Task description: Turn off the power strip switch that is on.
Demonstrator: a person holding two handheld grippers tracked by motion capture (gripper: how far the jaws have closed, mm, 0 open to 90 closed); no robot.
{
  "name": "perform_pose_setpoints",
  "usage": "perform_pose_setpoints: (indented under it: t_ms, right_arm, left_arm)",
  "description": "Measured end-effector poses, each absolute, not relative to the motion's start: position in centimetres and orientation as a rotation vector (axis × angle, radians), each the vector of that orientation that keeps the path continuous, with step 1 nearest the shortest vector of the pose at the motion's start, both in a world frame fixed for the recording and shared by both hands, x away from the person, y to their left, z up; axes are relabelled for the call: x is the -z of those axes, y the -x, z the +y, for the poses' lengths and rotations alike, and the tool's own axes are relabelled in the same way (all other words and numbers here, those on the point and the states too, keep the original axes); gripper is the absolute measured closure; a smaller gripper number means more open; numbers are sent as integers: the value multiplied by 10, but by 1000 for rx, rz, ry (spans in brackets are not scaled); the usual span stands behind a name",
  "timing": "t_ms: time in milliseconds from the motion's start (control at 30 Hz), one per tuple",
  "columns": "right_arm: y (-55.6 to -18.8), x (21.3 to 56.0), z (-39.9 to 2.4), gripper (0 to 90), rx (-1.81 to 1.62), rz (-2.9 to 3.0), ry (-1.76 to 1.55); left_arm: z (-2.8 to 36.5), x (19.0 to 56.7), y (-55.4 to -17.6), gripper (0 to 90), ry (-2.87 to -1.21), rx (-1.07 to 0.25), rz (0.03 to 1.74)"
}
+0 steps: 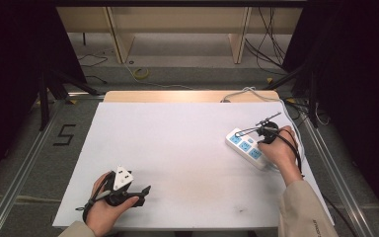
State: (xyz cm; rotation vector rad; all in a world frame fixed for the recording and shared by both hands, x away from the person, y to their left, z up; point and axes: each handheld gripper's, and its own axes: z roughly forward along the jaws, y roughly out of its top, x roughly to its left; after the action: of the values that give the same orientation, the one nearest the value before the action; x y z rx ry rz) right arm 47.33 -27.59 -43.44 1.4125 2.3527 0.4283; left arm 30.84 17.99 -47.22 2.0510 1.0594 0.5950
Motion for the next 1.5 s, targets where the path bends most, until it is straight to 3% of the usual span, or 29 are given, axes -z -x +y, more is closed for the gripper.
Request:
perform_pose_setpoints:
  t_ms: [1500]
  right_arm:
    - [-470, 436, -276, 900, -458, 2339, -1441]
  left_arm:
    - [180, 472, -308, 177, -2052, -593, 1062]
